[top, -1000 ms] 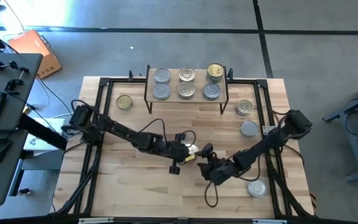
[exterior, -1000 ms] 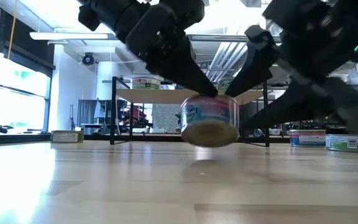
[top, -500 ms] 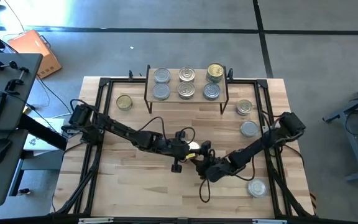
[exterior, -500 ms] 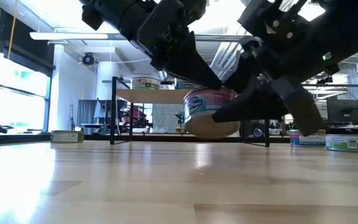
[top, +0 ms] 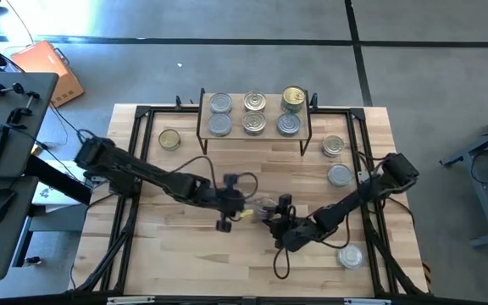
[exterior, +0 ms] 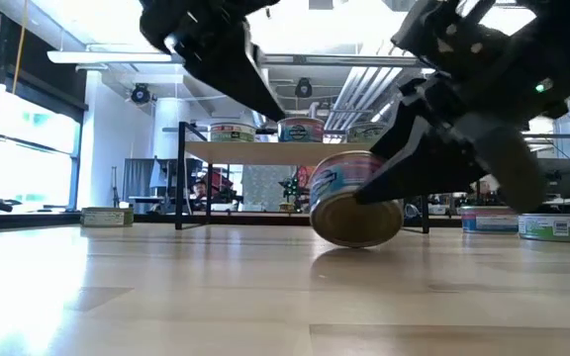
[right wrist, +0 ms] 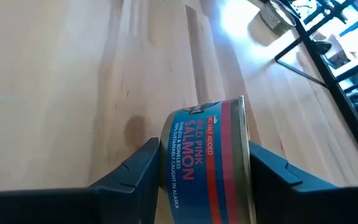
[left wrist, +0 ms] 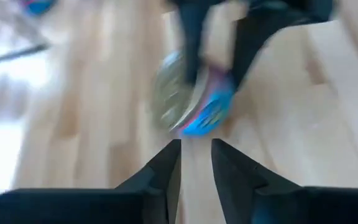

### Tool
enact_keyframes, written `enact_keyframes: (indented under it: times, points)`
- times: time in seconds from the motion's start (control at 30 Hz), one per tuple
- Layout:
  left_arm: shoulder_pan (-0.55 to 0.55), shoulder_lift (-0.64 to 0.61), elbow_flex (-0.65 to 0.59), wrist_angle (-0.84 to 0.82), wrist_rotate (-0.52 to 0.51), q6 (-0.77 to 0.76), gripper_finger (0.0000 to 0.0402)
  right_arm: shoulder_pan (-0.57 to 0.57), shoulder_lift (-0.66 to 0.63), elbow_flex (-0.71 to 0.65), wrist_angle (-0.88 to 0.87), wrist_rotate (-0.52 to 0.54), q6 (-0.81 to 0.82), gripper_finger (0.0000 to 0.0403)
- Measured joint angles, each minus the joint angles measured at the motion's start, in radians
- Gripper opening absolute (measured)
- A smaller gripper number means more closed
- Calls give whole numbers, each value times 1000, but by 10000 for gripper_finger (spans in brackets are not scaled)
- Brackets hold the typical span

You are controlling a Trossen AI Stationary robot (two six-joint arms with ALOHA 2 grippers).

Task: Stack canned seafood by type on shelf
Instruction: Stack the blue tuna can on top of the other blue tuna can on the shelf

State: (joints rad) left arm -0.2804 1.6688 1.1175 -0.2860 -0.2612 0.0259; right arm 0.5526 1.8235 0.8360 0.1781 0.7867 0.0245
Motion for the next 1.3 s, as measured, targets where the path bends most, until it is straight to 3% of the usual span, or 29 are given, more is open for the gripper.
enact_keyframes:
  times: [0.13,0.27,0.4,0.6,0.73,0.87,0.97,1.1,1.3]
  points:
    - [-34,-75,-51,-92,-131,-104,86,31,-3,0,8,1,7,164]
    - [-90,-149,-168,-26,-224,-166,80,54,-30,0,6,26,15,164]
    - [-159,-184,-315,187,-231,-179,73,52,-96,0,39,79,-69,164]
    - [-247,-175,-469,513,-235,-147,69,-35,-230,58,101,90,-407,164]
    - [-283,-175,-523,578,-293,-162,69,-167,-277,215,-60,9,-571,164]
    - [-305,-175,-565,581,-366,-198,69,-358,-258,438,-382,-119,-602,164]
    - [-312,-175,-593,577,-410,-233,69,-501,-220,573,-512,-170,-639,164]
    - [-312,-175,-637,622,-434,-253,69,-669,-149,697,-573,-293,-750,164]
    - [-312,-175,-679,698,-459,-240,69,-860,-24,820,-586,-327,-816,164]
